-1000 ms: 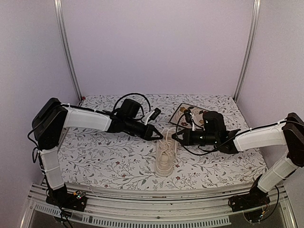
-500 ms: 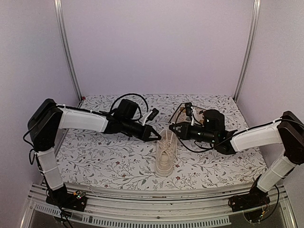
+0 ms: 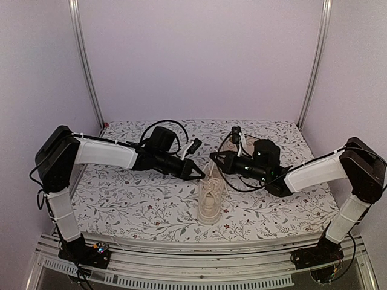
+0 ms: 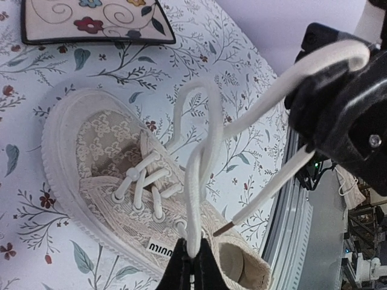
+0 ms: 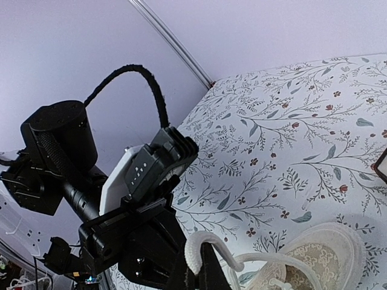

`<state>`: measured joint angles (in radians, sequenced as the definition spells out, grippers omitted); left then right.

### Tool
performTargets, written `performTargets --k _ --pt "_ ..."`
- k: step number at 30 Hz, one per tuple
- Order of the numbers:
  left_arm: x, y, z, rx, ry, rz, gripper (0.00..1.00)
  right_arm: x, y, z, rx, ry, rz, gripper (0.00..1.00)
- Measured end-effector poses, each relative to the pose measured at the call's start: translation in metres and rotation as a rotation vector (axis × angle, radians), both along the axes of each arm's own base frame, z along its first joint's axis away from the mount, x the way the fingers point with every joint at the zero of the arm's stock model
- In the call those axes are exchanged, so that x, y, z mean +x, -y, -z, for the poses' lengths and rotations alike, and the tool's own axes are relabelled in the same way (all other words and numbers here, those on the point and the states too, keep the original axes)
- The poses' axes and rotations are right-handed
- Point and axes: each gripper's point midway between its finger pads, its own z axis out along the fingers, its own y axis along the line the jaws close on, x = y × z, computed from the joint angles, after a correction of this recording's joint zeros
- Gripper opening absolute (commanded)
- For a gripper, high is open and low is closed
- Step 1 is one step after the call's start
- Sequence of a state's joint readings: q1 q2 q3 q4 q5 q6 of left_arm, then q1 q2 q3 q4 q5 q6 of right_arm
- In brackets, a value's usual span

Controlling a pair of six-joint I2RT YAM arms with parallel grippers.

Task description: Tie the shoes

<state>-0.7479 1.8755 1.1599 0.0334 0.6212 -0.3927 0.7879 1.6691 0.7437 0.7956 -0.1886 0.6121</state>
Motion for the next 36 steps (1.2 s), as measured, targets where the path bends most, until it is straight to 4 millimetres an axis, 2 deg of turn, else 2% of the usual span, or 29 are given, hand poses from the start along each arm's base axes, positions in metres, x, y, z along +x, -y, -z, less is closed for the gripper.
performTargets --k 15,23,28,33,36 --pt "0.000 0.000 0.001 -0.003 -0.019 -0.013 0.00 0.002 -0.009 0.023 -0.062 0.043 0.021 0.02" --pt "0.002 0.002 -0.002 -0.027 -0.026 -0.030 0.00 -0.009 -0.017 0.029 -0.065 0.041 -0.006 0.02" --pt "0.003 0.003 -0.005 -0.037 -0.028 -0.037 0.00 -0.018 -0.017 0.040 -0.077 0.016 -0.015 0.02" --pt "0.004 0.003 -0.005 -0.039 -0.030 -0.039 0.00 -0.013 -0.014 0.038 -0.076 0.022 0.018 0.02" --pt "0.004 0.003 -0.005 -0.041 -0.035 -0.044 0.00 -0.006 -0.016 0.028 -0.064 0.043 0.044 0.02"
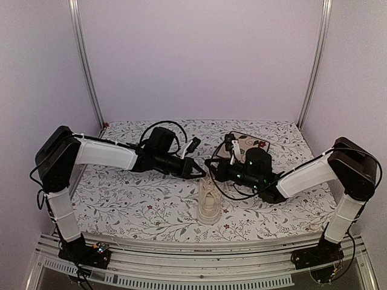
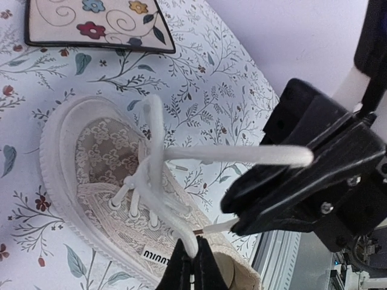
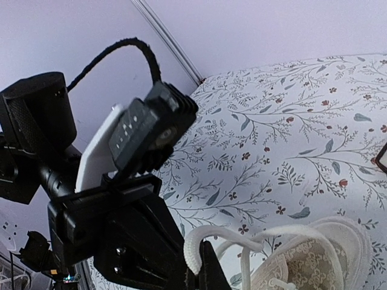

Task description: Tie the shoes

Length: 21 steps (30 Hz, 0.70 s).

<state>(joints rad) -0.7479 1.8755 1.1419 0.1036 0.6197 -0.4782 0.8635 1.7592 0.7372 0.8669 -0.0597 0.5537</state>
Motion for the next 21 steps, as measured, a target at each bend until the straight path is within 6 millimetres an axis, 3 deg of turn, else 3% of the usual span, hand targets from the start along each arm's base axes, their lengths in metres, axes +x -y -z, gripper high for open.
performTargets --k 8,21 --pt "-0.001 -0.003 0.006 0.007 -0.027 -0.024 0.00 0.017 -0.006 -0.033 0.037 0.079 0.048 0.02" --pt "0.002 -0.003 0.005 -0.004 -0.043 -0.053 0.00 0.017 -0.008 0.001 -0.005 0.026 0.047 0.02"
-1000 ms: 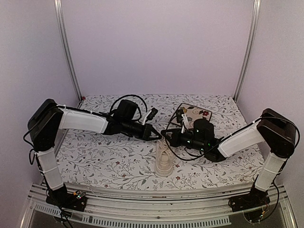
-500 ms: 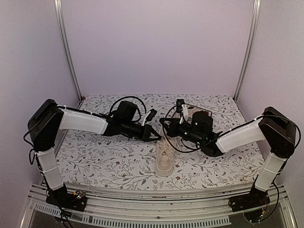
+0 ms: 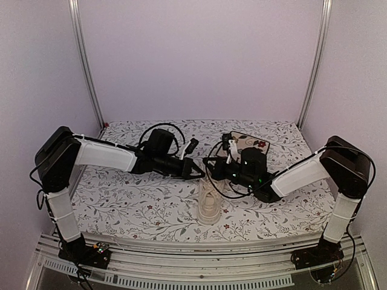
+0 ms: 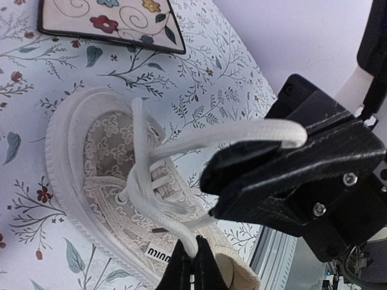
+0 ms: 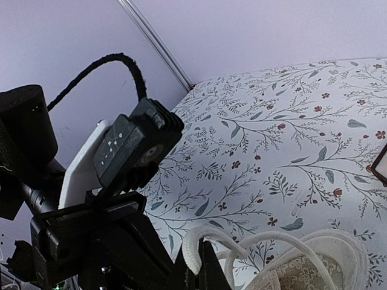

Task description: Tie the shoes

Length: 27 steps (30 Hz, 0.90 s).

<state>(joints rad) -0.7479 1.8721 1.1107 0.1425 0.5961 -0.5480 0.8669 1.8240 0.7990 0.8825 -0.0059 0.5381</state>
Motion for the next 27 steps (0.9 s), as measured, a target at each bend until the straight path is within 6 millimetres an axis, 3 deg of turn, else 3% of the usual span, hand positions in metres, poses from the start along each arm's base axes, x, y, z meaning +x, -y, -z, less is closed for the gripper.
performTargets --k 9,13,19,23,27 --pt "0.003 0.003 -0.007 -0.032 0.002 -0.010 0.00 -0.018 0.003 0.020 0.004 -0.056 -0.016 0.02" --pt "0.001 0.004 -0.007 -0.040 -0.001 -0.004 0.14 -0.022 0.010 0.030 0.004 -0.088 -0.003 0.02" --pt "0.002 0.004 -0.008 -0.043 0.056 0.022 0.48 -0.026 0.015 0.041 -0.007 -0.122 0.011 0.02" --pt "-0.001 -0.005 0.001 0.002 0.109 0.033 0.57 -0.026 0.016 0.041 -0.002 -0.127 0.016 0.02" --pt "-0.002 -0.015 0.010 0.036 0.128 0.028 0.55 -0.025 0.017 0.040 0.001 -0.127 0.022 0.02"
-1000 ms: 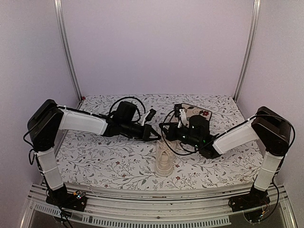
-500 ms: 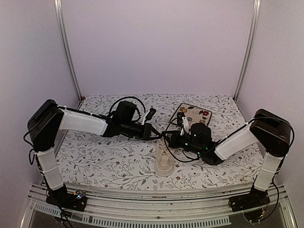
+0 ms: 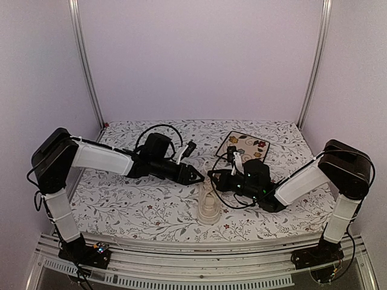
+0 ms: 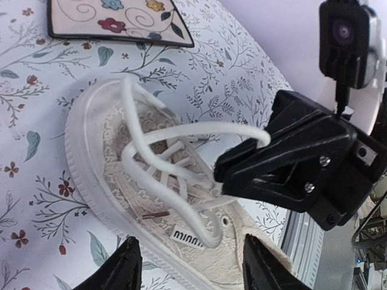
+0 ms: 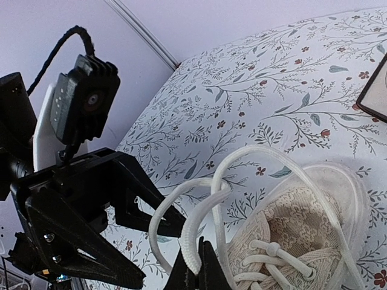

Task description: Tie the shoes

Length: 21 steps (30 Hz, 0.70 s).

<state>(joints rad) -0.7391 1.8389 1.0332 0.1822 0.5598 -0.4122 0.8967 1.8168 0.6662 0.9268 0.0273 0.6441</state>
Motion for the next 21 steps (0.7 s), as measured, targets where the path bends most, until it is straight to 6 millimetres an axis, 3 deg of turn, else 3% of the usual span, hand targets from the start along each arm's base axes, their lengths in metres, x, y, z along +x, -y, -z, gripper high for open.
performTargets --k 7,14,21 --pt "0.003 -0.015 0.019 0.012 -0.063 -0.080 0.34 0.001 0.001 -0.004 0.011 0.002 0.007 0.02" --pt "0.013 -0.010 0.020 -0.053 -0.133 -0.160 0.34 0.001 0.001 -0.004 0.011 0.000 0.007 0.02" --pt "0.016 -0.006 0.035 -0.066 -0.213 -0.195 0.34 0.001 0.001 -0.004 0.013 -0.002 0.008 0.02"
